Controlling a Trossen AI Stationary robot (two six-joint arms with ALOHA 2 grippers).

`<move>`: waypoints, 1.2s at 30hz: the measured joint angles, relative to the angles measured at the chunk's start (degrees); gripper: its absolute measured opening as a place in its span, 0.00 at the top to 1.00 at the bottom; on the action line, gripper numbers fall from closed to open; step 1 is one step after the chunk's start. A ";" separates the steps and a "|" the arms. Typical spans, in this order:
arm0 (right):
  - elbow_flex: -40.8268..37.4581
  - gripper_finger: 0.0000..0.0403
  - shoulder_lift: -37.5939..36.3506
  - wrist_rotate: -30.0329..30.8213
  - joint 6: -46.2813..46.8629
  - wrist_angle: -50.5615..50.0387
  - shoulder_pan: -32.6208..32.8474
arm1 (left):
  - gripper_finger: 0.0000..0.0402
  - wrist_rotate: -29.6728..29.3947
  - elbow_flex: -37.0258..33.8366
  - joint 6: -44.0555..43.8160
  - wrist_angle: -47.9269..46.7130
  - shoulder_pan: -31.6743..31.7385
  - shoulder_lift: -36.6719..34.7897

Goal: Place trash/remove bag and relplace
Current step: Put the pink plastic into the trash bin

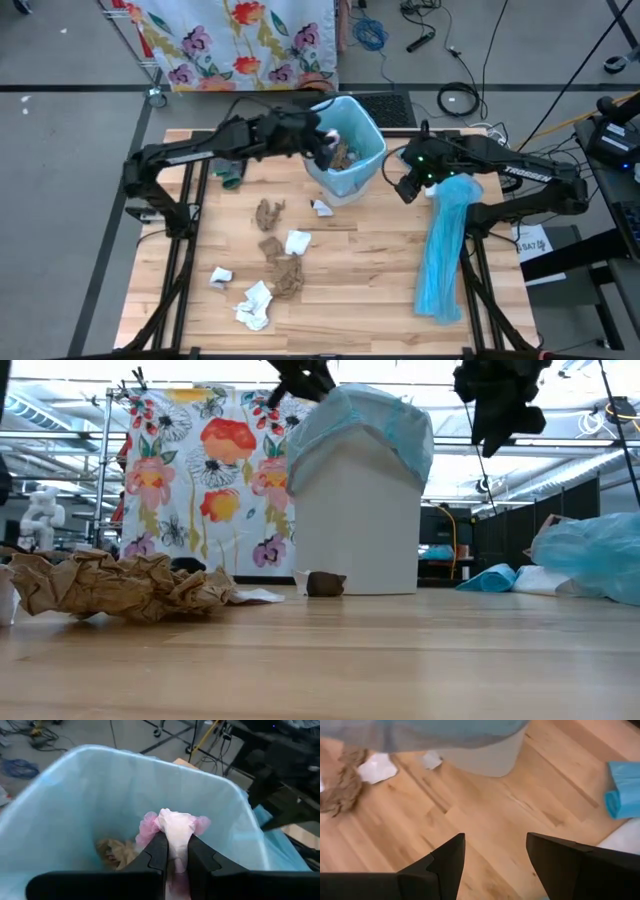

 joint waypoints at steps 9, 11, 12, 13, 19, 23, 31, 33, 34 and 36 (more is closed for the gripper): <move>0.01 0.50 -3.42 0.00 1.76 -0.02 5.95 | 0.87 8.22 3.29 1.59 2.89 1.43 4.96; -0.01 0.50 -3.73 0.01 1.78 -0.01 7.08 | 0.84 8.31 3.32 2.84 2.85 1.80 4.96; -0.01 0.50 -3.84 0.02 1.78 0.00 7.56 | 0.82 8.31 3.32 2.91 2.83 2.02 4.96; -0.01 0.50 -3.93 0.05 1.77 0.02 7.92 | 0.80 8.31 3.32 2.90 2.81 2.25 5.01; -0.01 0.50 -3.98 0.52 1.78 0.04 8.80 | 0.69 8.29 3.32 2.91 2.78 2.60 5.01; -0.01 0.50 -3.98 0.55 1.78 0.04 8.80 | 0.67 8.36 3.32 2.33 2.66 2.55 4.96; -0.01 0.50 -3.97 0.57 1.78 0.65 8.78 | 0.67 8.92 3.32 -0.14 2.67 2.55 2.56; -0.02 0.50 -3.97 1.13 1.78 0.93 8.80 | 0.67 8.92 3.32 0.39 2.31 2.55 1.95; -0.03 0.50 -3.97 1.56 1.78 1.02 8.80 | 0.67 8.92 3.32 0.47 2.36 2.55 1.79; -0.01 0.50 -3.97 1.73 1.78 1.22 8.78 | 0.66 8.91 3.32 0.42 2.31 2.55 1.77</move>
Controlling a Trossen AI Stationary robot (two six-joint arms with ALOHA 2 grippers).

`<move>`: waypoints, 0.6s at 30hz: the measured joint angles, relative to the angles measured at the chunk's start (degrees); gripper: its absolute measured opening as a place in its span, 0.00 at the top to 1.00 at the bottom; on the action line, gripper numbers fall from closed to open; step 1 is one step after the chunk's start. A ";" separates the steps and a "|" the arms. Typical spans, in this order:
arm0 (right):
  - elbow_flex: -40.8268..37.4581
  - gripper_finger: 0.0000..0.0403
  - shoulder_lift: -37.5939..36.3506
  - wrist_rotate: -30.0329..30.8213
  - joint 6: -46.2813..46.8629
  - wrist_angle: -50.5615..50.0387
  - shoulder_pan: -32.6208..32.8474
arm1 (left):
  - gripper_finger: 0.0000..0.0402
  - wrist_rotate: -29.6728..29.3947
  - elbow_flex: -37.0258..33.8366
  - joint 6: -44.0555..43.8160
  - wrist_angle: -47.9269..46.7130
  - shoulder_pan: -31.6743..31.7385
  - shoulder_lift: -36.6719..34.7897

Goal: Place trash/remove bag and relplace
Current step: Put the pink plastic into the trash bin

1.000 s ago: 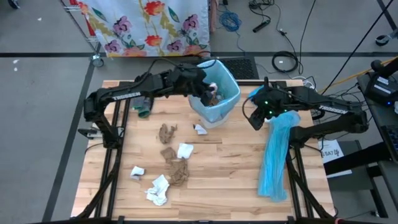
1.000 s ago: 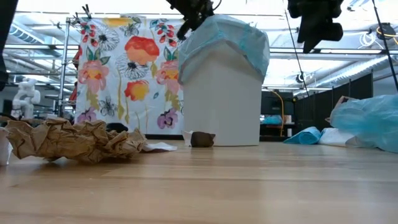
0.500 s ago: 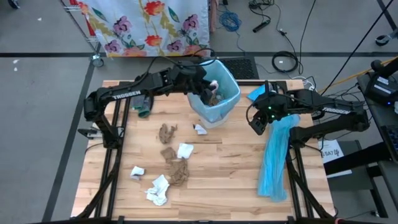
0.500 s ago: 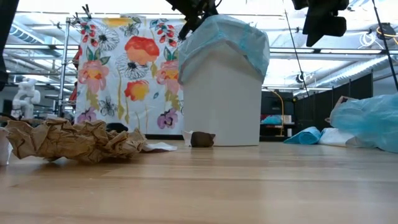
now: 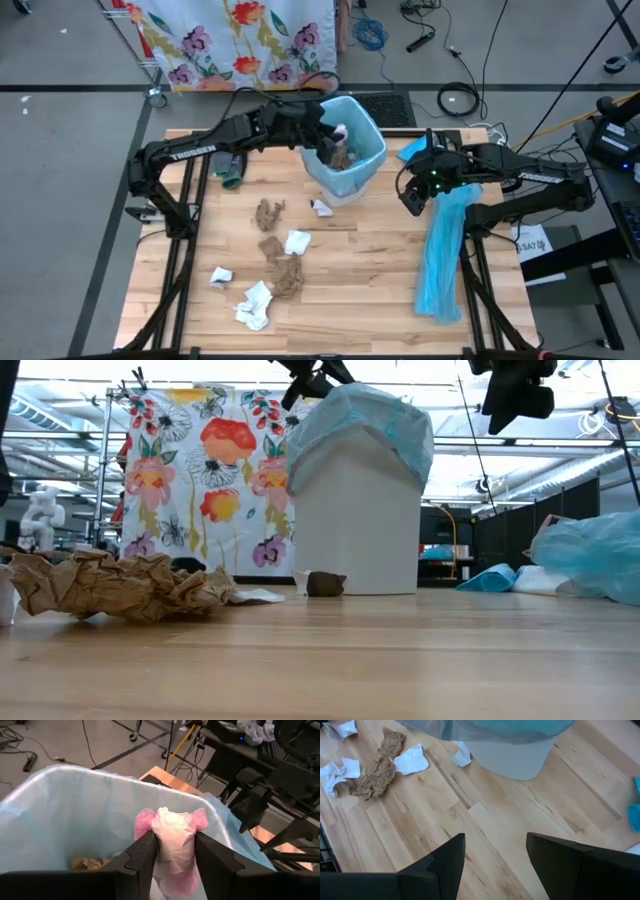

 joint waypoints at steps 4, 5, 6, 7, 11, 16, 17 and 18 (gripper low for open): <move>-0.02 0.50 0.00 0.11 -0.02 -0.02 0.00 | 0.66 0.09 0.00 -0.58 -0.06 0.00 0.07; -0.02 0.50 0.00 0.11 -0.02 -0.02 0.00 | 0.66 0.14 0.00 -0.65 0.02 0.00 0.07; -0.02 0.50 0.00 0.11 -0.02 -0.02 0.00 | 0.66 0.17 0.00 -0.96 0.03 0.02 0.07; -0.02 0.50 0.00 0.11 -0.02 -0.02 0.00 | 0.66 0.20 0.00 -1.39 0.03 0.10 0.07; -0.02 0.50 0.00 0.11 -0.01 -0.02 0.00 | 0.66 0.32 0.00 -2.13 0.12 1.01 0.07; -0.02 0.50 0.02 0.09 -0.02 -0.04 0.01 | 0.64 0.55 0.00 -5.38 0.24 1.99 0.07; -0.02 0.50 0.02 0.09 -0.04 -0.02 0.00 | 0.63 0.67 0.00 -5.54 0.42 1.99 0.07; -0.02 0.50 0.02 0.09 -0.07 -0.03 0.00 | 0.61 0.71 0.00 -5.45 0.49 1.97 0.07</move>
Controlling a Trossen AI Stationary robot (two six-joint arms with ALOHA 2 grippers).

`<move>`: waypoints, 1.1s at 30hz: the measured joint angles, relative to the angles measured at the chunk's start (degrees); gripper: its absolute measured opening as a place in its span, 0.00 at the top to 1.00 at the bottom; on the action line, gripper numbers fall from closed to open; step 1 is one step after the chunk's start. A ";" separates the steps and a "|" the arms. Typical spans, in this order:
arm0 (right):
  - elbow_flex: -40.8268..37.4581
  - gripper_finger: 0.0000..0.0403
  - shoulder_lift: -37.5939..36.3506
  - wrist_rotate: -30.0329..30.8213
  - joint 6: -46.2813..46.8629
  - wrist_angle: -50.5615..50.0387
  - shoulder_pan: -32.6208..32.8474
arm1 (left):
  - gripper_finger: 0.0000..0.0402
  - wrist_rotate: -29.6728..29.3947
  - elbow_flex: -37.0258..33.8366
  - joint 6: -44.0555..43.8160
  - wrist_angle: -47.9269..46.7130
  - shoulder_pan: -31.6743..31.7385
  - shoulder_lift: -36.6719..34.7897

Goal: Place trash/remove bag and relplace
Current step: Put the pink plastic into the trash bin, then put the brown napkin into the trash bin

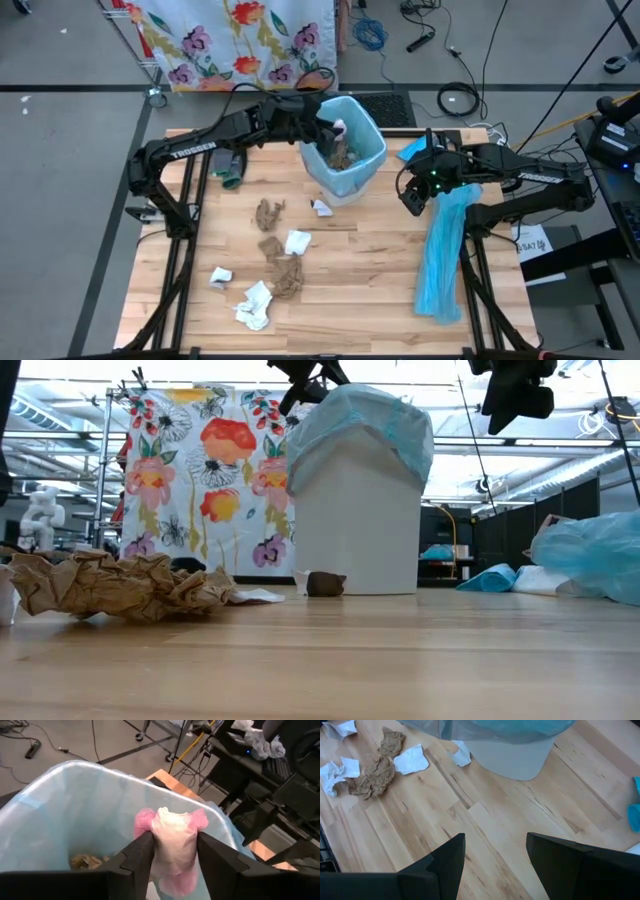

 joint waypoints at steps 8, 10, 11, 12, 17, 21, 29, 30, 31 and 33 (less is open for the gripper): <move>0.00 0.50 0.00 0.00 -1.23 -0.02 0.00 | 0.45 -2.14 0.00 0.36 -0.03 -0.04 0.00; 0.00 0.50 0.00 0.00 -1.58 -0.02 0.02 | 0.43 -2.28 0.00 0.82 -0.07 -0.02 0.00; 0.00 0.50 0.00 0.00 -1.66 -0.02 0.00 | 0.43 -2.35 -0.02 1.34 -0.09 -0.02 0.00; 0.00 0.50 0.00 0.00 -1.78 -0.02 0.00 | 0.42 -2.33 0.00 2.05 -0.07 -0.02 0.00; 0.00 0.50 0.00 0.00 -2.85 -0.01 0.00 | 0.42 0.98 -0.02 -0.93 -0.49 -0.09 -0.01; 0.00 0.50 0.00 0.00 -2.95 -0.02 0.00 | 0.42 1.40 -0.13 -2.54 -5.58 -0.09 -2.44; 0.00 0.50 0.02 0.00 -4.39 -0.04 0.00 | 0.42 -14.11 -0.02 -5.64 -26.72 -3.71 -9.09; 0.00 0.50 0.02 0.00 -4.44 -0.02 0.00 | 0.42 -16.07 -0.02 -7.04 -30.61 -4.59 -9.28; 0.00 0.50 0.02 0.00 -4.44 -0.02 0.00 | 0.42 -17.55 -0.05 -8.55 -33.78 -5.61 -9.34; 0.00 0.50 0.02 0.00 -4.44 -0.02 0.00 | 0.42 -19.13 -1.38 -11.51 -37.77 -7.65 -9.49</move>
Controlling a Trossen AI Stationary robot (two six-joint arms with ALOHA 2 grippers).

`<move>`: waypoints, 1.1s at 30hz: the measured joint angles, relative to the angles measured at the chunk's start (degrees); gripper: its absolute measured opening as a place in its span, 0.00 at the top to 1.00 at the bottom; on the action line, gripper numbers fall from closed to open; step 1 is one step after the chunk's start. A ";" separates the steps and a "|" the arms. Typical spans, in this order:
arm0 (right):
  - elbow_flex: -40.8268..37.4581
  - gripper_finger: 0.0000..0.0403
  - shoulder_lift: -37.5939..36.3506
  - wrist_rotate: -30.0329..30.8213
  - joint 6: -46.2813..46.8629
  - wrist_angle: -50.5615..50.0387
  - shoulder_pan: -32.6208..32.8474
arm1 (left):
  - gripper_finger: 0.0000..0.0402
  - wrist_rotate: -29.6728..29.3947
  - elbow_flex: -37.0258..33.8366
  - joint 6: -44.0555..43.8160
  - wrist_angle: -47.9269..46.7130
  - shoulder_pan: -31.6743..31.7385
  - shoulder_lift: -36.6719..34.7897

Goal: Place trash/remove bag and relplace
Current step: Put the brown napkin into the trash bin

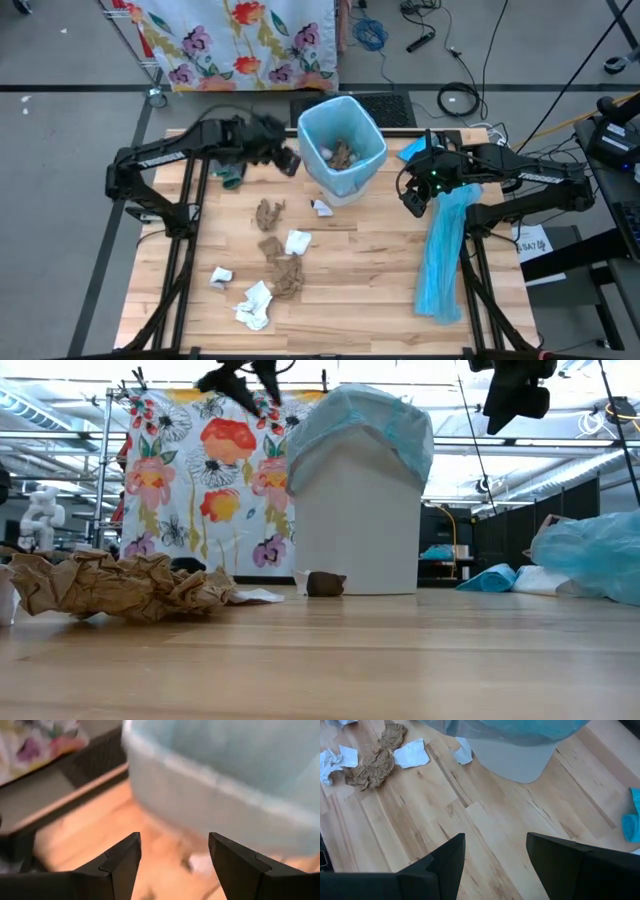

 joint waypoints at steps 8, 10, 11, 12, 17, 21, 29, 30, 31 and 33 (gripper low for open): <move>0.00 0.50 0.00 0.00 -0.02 -0.02 0.00 | 0.42 1.69 -16.18 -12.74 1.59 -6.36 0.05; 0.00 0.50 0.00 0.00 -0.02 0.00 0.00 | 0.42 5.02 -21.19 -15.16 4.45 -7.20 0.18; 0.00 0.50 0.00 0.00 -0.02 -0.02 0.00 | 0.42 6.30 -23.59 -16.19 5.73 -7.60 0.26; 0.00 0.50 0.00 0.00 -0.02 -0.02 0.00 | 0.42 7.27 -25.81 -16.92 7.07 -7.93 0.26; 0.00 0.50 0.00 -0.02 0.00 -0.02 0.00 | 0.42 8.90 -34.48 -22.44 11.70 -8.75 0.17; 0.00 0.50 0.00 -0.02 0.06 -0.02 0.00 | 0.42 9.74 -39.83 -25.36 15.73 -8.95 0.07; 0.00 0.50 0.00 -0.04 1.25 -0.02 0.00 | 0.42 11.15 -48.90 -31.62 19.46 -8.83 -1.01; 0.00 0.50 0.00 -0.04 1.19 -0.02 0.00 | 0.42 11.79 -49.93 -31.63 22.76 -8.63 -1.07; 0.00 0.50 0.00 -0.04 1.18 -0.03 0.00 | 0.42 12.48 -50.95 -31.63 25.56 -8.52 -1.07; 0.00 0.50 0.00 -0.02 1.07 -0.02 0.00 | 0.42 13.00 -53.06 -31.72 31.07 -8.31 -1.01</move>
